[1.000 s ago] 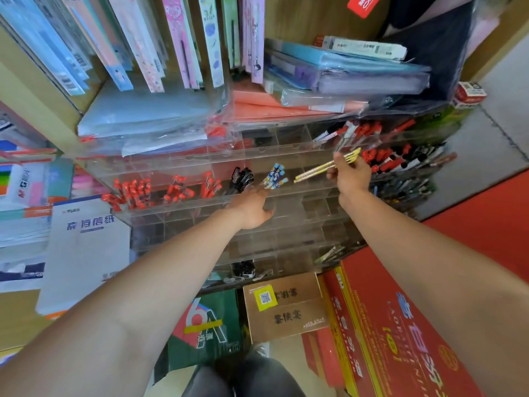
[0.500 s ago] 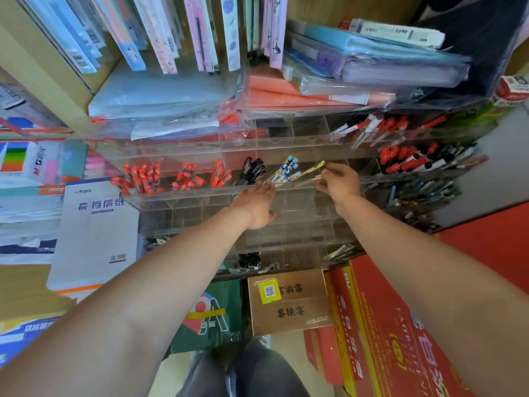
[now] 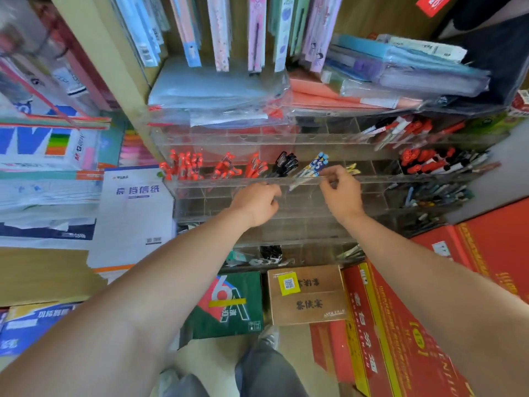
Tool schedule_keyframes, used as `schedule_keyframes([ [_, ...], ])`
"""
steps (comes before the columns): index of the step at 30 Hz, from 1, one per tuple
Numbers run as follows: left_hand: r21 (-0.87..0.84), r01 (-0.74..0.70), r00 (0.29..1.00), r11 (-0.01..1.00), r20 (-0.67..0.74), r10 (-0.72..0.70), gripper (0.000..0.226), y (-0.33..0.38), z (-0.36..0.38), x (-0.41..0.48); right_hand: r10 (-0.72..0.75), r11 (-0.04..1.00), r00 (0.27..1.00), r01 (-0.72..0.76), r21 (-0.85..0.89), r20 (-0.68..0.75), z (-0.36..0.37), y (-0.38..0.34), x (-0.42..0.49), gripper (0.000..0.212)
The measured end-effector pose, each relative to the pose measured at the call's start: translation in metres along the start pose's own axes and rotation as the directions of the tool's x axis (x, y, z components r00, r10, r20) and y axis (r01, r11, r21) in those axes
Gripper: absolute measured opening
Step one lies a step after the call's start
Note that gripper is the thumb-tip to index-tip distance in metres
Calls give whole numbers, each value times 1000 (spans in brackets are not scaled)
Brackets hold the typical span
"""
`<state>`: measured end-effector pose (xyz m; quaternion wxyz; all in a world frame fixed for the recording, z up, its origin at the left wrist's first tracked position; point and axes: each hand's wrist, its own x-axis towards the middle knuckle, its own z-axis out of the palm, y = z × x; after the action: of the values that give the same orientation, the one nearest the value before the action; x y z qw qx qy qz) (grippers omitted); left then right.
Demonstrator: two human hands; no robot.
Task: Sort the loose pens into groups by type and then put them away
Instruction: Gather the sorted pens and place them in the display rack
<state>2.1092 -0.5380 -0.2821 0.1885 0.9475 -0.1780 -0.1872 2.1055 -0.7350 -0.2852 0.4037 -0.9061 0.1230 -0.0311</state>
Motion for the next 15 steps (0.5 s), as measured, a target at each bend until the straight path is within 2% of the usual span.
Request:
schedule_keyframes([
  [8,-65,130,978,989,-158,-138,22,-130,-13,-132,-192,962,946,234,-142,260,134,-97,-99,15],
  [12,-72,235,959,969,-145,-243,21,-227,-12,-220,-230,942,901,300,-147,368,224,-159,-165,17],
  [15,-108,295,941,949,-136,-309,14,-298,-11,-290,-208,944,877,296,-147,433,291,-205,-216,18],
])
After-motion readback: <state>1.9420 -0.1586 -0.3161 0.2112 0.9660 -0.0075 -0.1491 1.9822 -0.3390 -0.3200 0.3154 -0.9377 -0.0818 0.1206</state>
